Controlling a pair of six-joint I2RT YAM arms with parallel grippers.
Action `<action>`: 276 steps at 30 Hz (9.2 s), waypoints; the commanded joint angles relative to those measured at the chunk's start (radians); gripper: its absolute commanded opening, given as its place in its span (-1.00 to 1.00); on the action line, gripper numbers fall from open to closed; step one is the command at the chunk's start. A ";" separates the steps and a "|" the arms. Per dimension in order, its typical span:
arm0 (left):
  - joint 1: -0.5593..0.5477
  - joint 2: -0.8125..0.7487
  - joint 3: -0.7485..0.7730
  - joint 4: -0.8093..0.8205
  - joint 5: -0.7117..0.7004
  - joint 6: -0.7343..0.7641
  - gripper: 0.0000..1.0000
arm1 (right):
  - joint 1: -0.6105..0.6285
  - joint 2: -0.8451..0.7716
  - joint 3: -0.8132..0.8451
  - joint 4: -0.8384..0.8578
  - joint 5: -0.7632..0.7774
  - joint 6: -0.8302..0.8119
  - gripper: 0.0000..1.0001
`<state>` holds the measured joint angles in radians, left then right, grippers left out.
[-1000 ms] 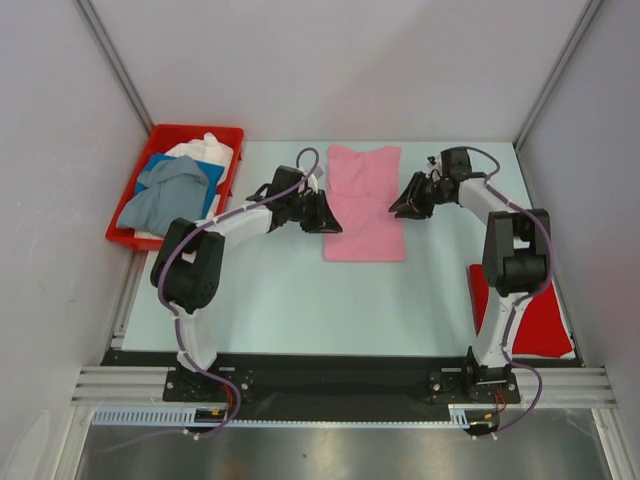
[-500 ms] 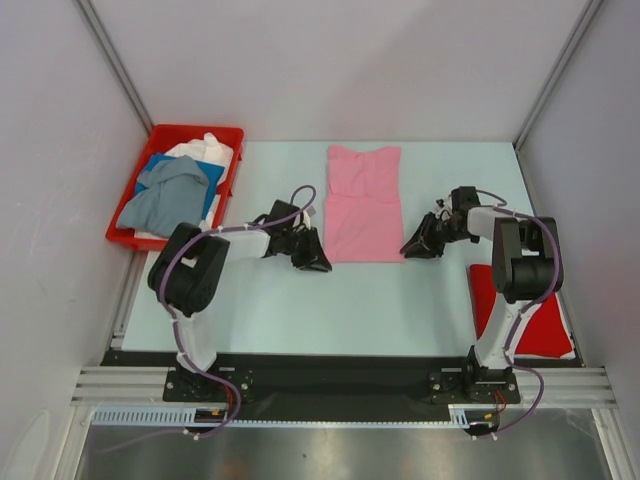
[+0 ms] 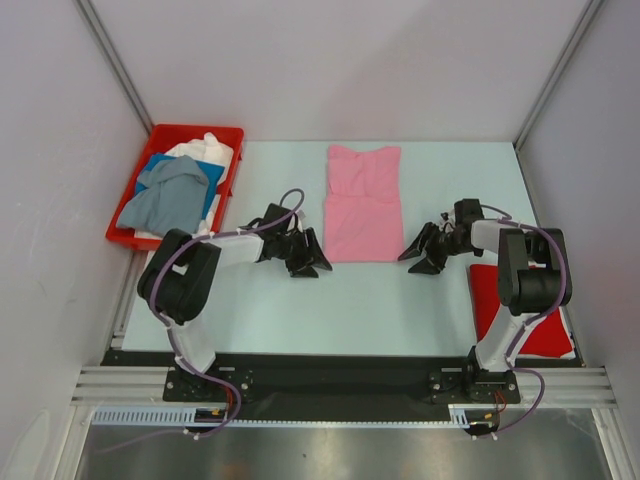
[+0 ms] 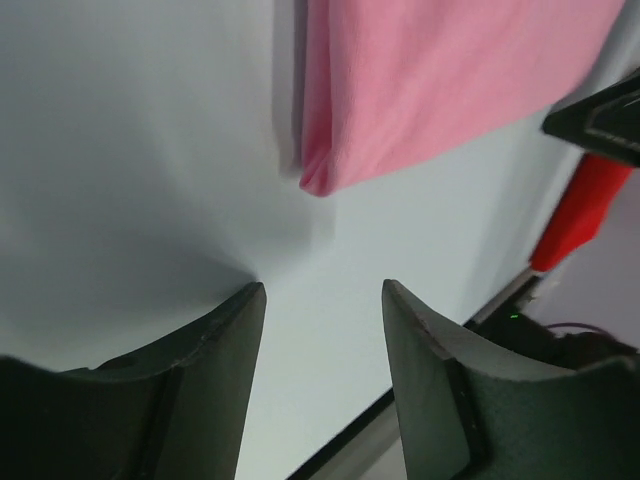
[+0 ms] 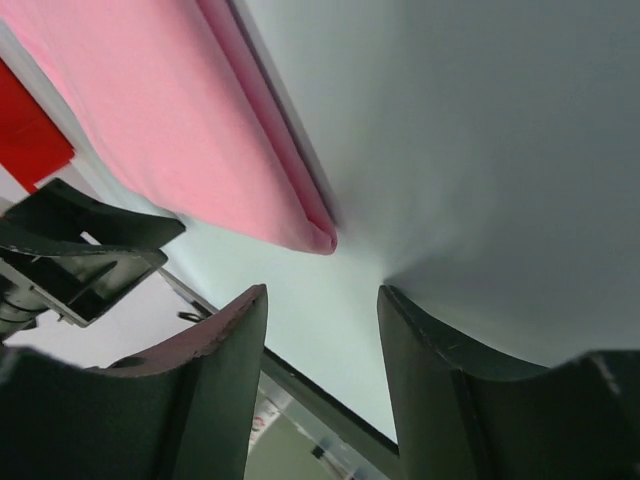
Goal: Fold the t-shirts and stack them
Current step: Fold the tshirt
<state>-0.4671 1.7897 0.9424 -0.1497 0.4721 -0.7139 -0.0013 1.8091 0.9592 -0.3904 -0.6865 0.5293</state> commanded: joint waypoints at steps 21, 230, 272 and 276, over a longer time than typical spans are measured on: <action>0.044 0.221 0.128 -0.047 -0.096 -0.246 0.00 | -0.006 0.039 -0.040 0.176 0.039 0.187 0.11; 0.232 0.806 1.024 0.231 0.224 -0.196 -0.38 | 0.009 0.699 0.717 0.688 0.015 0.439 -0.57; 0.102 0.241 0.375 0.180 0.272 -0.035 -0.50 | 0.170 0.269 0.423 0.269 -0.278 0.124 -0.80; 0.105 0.307 0.433 0.110 0.229 -0.013 -0.49 | 0.248 0.354 0.490 0.340 -0.285 0.195 -0.80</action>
<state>-0.3599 2.0899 1.3266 0.0013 0.7330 -0.7414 0.1886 2.1380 1.3903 -0.0978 -0.9688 0.6720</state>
